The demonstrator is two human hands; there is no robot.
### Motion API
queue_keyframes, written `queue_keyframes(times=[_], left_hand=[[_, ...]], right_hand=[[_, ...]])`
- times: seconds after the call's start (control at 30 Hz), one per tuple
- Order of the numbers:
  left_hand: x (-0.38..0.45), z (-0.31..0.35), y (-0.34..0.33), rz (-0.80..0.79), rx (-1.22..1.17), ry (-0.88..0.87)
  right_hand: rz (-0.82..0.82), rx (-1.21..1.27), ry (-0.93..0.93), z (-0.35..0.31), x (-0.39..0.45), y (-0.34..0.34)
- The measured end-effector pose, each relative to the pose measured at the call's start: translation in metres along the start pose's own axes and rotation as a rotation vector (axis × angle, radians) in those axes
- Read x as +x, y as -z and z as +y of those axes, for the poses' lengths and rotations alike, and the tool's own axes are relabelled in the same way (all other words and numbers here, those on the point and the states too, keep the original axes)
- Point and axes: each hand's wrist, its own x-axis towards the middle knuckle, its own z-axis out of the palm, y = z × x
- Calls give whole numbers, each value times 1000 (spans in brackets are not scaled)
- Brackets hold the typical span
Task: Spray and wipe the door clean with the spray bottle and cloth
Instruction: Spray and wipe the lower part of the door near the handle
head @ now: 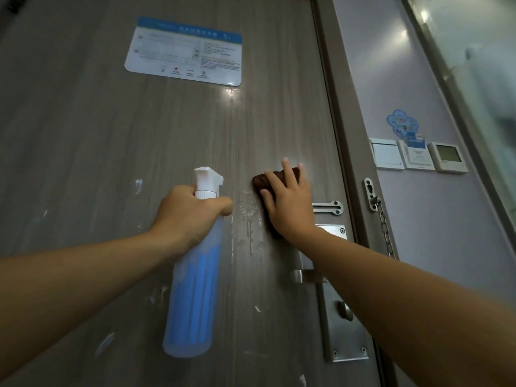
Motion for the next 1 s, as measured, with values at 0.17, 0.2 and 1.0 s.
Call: queue_keyframes(times=[0.17,0.2,1.0], left_hand=[[1,0,6,-13,43,-1],[0,-2,4,-27,52,-6],[0,-12,8,-20,101,-24]], right_hand=[[-145,-159,213,24,-20,1],[-176,-162,259,28,-23,5],[-216,-171,450,16,-30,-3]])
